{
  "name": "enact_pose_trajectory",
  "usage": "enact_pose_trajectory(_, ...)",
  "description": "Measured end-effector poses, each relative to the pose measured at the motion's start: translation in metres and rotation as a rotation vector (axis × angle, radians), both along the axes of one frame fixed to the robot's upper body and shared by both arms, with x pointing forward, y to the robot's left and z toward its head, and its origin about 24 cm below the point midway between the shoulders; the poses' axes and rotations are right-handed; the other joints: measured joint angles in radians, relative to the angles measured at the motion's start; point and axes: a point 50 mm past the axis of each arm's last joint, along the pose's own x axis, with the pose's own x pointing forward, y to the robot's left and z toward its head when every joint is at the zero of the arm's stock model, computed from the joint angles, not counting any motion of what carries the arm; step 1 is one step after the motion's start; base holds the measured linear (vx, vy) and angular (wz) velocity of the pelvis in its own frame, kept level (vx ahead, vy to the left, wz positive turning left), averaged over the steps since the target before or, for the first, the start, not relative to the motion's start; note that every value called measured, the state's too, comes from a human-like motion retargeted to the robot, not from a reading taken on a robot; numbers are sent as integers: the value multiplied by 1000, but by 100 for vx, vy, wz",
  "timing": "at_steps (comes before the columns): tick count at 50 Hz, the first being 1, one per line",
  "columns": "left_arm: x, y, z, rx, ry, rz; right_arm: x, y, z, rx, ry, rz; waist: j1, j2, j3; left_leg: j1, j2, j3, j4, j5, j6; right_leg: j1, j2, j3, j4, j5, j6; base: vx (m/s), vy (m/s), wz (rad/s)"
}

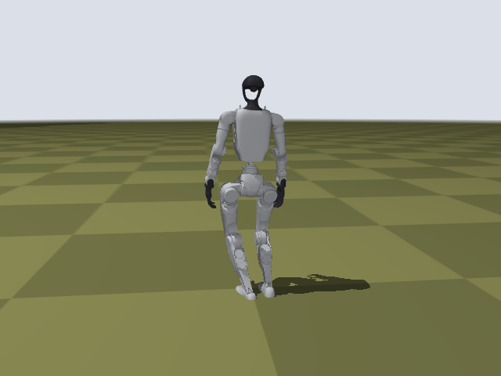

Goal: Run

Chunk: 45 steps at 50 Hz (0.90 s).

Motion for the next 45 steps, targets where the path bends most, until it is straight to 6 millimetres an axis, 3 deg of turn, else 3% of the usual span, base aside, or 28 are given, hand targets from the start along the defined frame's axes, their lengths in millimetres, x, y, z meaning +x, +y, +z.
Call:
enact_pose_trajectory(12,-2,-6,-1,-11,14,-45,1,-3,1,-21,-1,24,3,6,28,-45,22,14,119,-27,-3,-25,1,5,67,0,11,-3,0,-4)
enact_pose_trajectory(20,5,-5,0,-4,5,-98,14,-3,4,-28,-36,45,1,0,30,-55,19,15,106,-39,8,-52,-13,-6,92,-19,13,-1,0,-3)
enact_pose_trajectory(27,8,2,2,25,3,-165,19,9,3,-6,-50,94,-6,-28,49,-100,24,23,205,-41,11,-69,-46,19,193,-44,12,-6,-3,-3)
enact_pose_trajectory(35,22,28,12,105,-37,-182,34,21,6,22,-79,165,69,-22,67,-196,120,-16,383,-70,11,-63,58,1,141,-48,-16,-9,-11,-31)
enact_pose_trajectory(40,29,26,13,90,-53,-182,39,20,7,8,-64,204,136,7,95,-315,198,-69,581,-64,-13,-86,134,-29,150,-51,-41,-10,-11,-46)
enact_pose_trajectory(45,25,19,10,42,-34,-164,40,15,8,7,-52,184,151,16,88,-349,177,-98,586,-120,3,-105,152,-32,130,-42,-42,-2,-2,-12)
